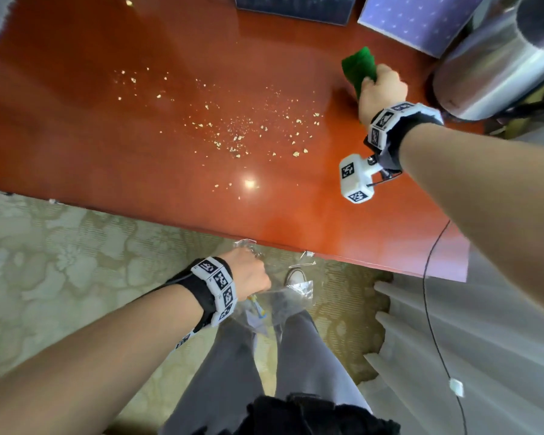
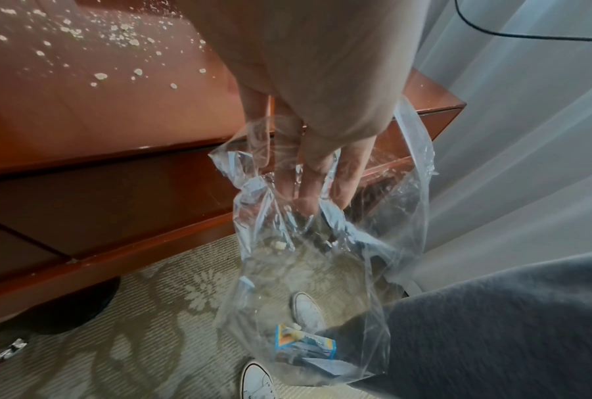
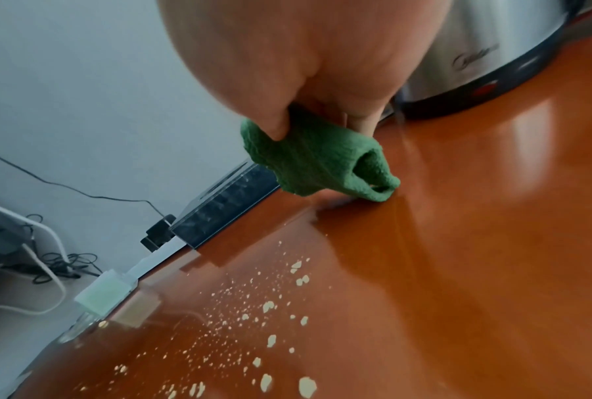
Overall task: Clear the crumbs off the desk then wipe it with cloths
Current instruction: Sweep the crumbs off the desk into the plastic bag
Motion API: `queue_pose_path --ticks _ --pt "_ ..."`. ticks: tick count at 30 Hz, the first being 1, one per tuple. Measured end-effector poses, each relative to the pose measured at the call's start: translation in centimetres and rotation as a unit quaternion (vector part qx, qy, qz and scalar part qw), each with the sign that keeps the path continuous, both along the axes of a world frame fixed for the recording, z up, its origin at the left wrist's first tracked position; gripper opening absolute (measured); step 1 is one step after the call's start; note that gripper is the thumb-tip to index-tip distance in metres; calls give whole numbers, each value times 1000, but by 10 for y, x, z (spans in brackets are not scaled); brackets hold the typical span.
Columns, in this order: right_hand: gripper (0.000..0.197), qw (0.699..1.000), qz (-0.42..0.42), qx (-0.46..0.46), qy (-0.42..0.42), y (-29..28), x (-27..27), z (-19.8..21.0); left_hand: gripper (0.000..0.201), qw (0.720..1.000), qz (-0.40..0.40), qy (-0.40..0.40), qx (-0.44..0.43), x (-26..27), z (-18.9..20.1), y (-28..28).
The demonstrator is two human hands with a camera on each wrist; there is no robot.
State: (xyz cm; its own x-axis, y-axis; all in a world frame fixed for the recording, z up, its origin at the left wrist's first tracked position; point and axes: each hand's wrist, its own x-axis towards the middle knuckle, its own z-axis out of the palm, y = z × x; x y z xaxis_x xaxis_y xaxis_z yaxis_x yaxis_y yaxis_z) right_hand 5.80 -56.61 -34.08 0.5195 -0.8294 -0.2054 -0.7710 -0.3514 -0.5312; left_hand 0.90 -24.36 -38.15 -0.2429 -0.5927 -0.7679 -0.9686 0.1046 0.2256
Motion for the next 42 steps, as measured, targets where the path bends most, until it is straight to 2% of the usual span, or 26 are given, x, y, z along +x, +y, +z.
queue_pose_path --ticks 5,8,11,16,23,27,31,37,42 --pt "33 998 30 31 41 2 31 -21 34 1000 17 -1 9 2 2 -2" --pt "34 998 21 36 37 -2 42 -26 39 1000 20 -7 3 4 1 -5" --pt "35 999 16 23 33 -10 53 -23 34 1000 22 -10 12 5 3 -9" --pt "35 993 78 78 32 -10 61 -24 34 1000 19 -7 16 9 4 -15" --pt "29 973 201 57 99 17 45 -35 35 1000 19 3 12 14 4 -18" --pt "35 962 239 68 115 31 31 -33 32 1000 18 2 10 14 6 -23" --pt "43 960 244 92 102 49 14 -33 30 1000 29 -2 8 10 4 -22" --pt "43 956 242 134 93 74 -18 -34 26 999 41 -14 8 6 6 -17" --pt "41 952 243 156 104 96 -43 -31 35 998 62 -26 -4 7 4 -6"
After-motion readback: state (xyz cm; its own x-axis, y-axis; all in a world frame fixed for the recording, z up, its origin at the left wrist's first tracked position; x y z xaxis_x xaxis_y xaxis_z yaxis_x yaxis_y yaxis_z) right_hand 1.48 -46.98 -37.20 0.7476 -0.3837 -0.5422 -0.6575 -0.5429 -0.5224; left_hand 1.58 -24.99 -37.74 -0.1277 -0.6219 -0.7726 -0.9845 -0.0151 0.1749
